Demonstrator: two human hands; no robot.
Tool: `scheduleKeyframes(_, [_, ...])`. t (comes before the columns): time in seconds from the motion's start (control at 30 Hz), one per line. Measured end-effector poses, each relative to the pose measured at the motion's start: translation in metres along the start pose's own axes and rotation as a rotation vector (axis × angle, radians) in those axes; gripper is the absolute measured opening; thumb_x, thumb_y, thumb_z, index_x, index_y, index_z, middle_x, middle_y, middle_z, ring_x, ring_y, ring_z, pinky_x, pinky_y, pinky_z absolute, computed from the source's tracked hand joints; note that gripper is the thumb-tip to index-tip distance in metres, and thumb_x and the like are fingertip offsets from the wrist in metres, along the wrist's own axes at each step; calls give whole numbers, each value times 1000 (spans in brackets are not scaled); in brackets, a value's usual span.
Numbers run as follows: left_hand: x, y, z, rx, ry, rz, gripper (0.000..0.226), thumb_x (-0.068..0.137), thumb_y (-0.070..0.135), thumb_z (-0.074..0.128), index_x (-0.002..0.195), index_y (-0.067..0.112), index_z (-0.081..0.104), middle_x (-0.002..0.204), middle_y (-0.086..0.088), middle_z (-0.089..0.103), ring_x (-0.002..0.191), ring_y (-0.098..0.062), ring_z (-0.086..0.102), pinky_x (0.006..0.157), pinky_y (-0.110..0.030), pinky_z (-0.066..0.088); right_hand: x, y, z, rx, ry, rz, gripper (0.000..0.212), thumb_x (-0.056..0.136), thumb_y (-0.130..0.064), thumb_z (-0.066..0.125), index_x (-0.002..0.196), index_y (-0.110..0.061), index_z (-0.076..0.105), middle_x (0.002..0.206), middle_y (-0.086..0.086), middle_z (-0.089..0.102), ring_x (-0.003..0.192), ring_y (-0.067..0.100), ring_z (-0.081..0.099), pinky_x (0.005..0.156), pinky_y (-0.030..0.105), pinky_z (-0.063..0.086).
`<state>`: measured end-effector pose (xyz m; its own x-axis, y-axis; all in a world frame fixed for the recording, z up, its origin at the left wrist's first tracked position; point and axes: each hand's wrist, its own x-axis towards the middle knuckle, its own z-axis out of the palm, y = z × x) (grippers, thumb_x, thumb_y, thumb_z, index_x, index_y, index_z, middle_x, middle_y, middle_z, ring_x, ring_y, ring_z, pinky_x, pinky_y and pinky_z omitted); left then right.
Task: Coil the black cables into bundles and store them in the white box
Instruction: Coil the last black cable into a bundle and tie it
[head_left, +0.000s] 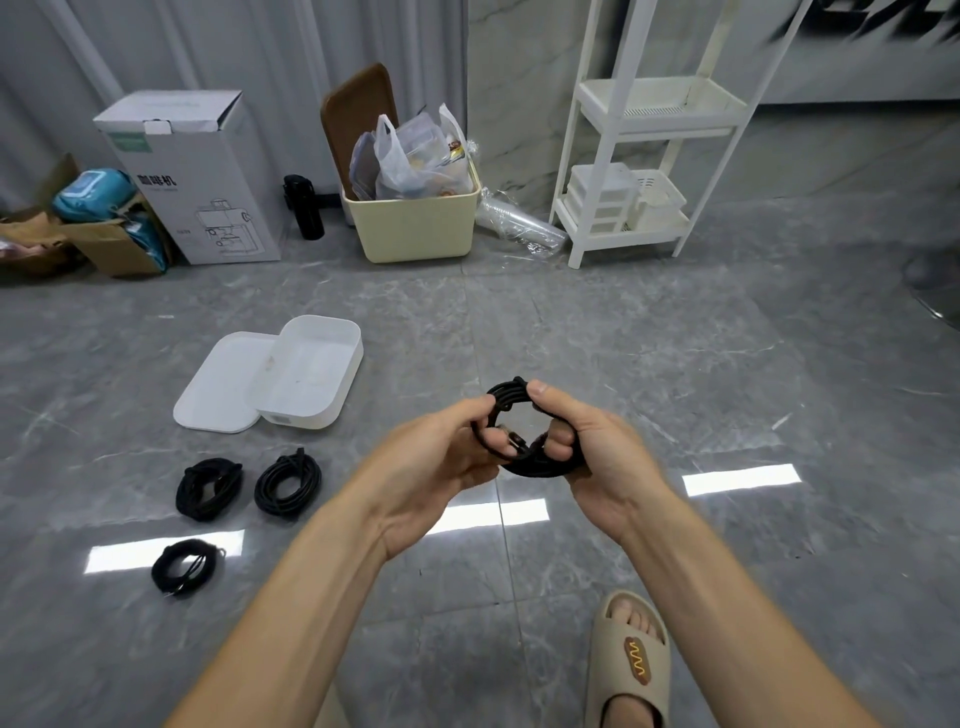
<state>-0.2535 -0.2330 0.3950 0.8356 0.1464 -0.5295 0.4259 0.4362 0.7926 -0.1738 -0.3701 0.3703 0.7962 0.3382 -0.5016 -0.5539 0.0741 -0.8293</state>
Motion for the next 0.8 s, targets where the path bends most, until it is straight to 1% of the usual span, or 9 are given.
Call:
scheduleKeyframes(0.07, [2,-1,1,-44,49,22,25,99,26,55,76,16,53,51,5,45,56,-12,60,73,-27,50,1,2,1,-25,18,-30,27,84,-28,76,97,-13,57,47,-9,28,42,7,27,64,25,34])
scheduleKeyframes(0.17, [3,-2,0,-39,114,19,22,100,27,56,84,11,57,46,8,25,36,-8,29,52,-21,48,0,2,2,-25,28,-57,21,85,-25,75,87,-11,60,45,-10,27,40,7,27,67,27,42])
scheduleKeyframes(0.23, [4,-3,-3,130,173,45,24,98,33,59,88,11,61,47,9,23,37,-7,21,40,-18,35,0,0,2,55,11,-9,17,86,-22,75,84,-10,62,46,-9,25,39,8,26,67,27,44])
scheduleKeyframes(0.27, [4,-4,-4,243,216,75,26,95,39,61,90,13,62,47,12,27,40,-7,23,40,-19,28,0,-2,1,116,-22,27,16,86,-21,74,84,-10,63,47,-9,25,39,8,26,67,26,45])
scheduleKeyframes(0.3, [4,-4,-5,344,261,112,31,91,46,65,90,16,62,46,16,33,42,-6,27,43,-21,24,-1,-4,1,177,-68,60,13,86,-21,73,84,-11,64,48,-8,27,39,8,26,67,25,46])
scheduleKeyframes(0.37, [4,-7,-5,449,303,179,37,82,60,69,91,24,63,52,22,53,53,3,43,53,-20,31,-2,-7,2,274,-168,102,10,83,-20,72,80,-13,65,52,-6,34,38,7,28,62,22,49])
scheduleKeyframes(0.47, [3,-11,0,508,251,225,32,80,62,68,98,36,68,86,24,70,87,12,60,72,-15,40,-6,-9,4,353,-282,139,11,77,-18,73,82,-11,66,57,-2,42,38,7,34,54,18,49])
scheduleKeyframes(0.67, [2,-7,-6,560,49,301,26,90,56,60,106,41,74,103,19,74,104,7,63,93,-18,44,-11,-18,-3,375,-473,265,15,76,-11,65,88,-4,60,59,3,54,34,7,39,56,20,51])
scheduleKeyframes(0.8, [0,-7,-10,570,-60,305,39,82,61,58,108,36,74,106,15,74,109,2,63,97,-20,45,-15,-21,-8,361,-589,361,17,72,-14,60,82,-1,59,50,1,45,26,8,32,48,22,46])
